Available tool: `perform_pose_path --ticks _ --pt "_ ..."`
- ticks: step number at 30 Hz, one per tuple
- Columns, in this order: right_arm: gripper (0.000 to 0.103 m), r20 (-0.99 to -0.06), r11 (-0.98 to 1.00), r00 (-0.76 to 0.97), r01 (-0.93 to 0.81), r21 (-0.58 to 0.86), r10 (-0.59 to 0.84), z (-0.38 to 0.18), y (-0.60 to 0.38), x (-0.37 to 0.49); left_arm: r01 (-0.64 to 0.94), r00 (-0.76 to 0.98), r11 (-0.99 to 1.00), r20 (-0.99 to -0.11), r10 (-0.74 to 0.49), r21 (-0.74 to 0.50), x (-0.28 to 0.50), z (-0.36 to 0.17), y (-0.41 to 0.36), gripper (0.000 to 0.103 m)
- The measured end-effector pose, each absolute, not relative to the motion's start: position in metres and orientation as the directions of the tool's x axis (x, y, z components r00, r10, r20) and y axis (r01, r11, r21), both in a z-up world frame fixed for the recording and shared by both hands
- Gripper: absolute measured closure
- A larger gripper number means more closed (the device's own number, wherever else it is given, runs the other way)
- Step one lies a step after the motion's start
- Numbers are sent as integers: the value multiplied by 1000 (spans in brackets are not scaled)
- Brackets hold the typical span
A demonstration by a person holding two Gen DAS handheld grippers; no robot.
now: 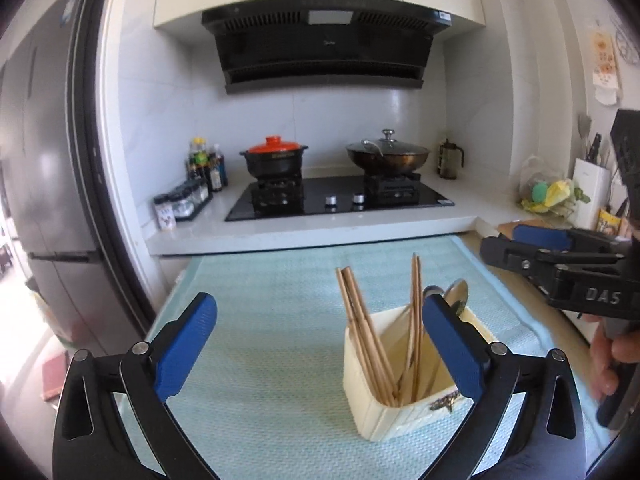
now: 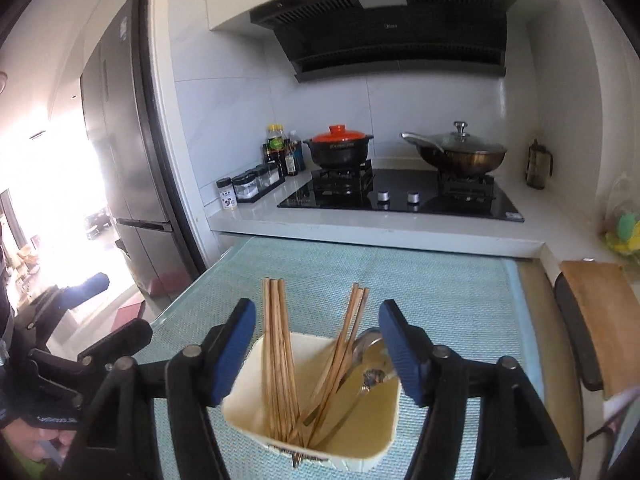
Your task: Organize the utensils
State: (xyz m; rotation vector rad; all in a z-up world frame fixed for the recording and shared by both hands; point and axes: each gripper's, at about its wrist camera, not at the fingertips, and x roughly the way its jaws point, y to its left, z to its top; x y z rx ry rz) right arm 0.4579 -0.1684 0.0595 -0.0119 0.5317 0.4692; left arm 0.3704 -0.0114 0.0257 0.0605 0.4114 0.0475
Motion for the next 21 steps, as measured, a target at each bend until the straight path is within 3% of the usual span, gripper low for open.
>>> perform_pose_path --ticks 1,2,14,18,21 --pt "20 -474 900 777 -428 86 415 65 -171 441 -45 920 995 -384 76 90 361 27 -15 1" --pt "17 -458 905 793 -421 65 402 69 -173 423 -54 924 993 -371 90 106 349 28 -19 1" --pt "12 -375 952 882 -306 7 286 81 -179 277 -86 906 993 -409 113 83 250 30 -31 1" --pt "12 -391 960 889 -277 -45 238 73 -174 243 -71 886 997 -457 72 18 224 24 -22 1" --pt "12 -401 955 875 -296 1 271 68 -177 225 -92 882 996 -464 90 17 208 24 -17 1"
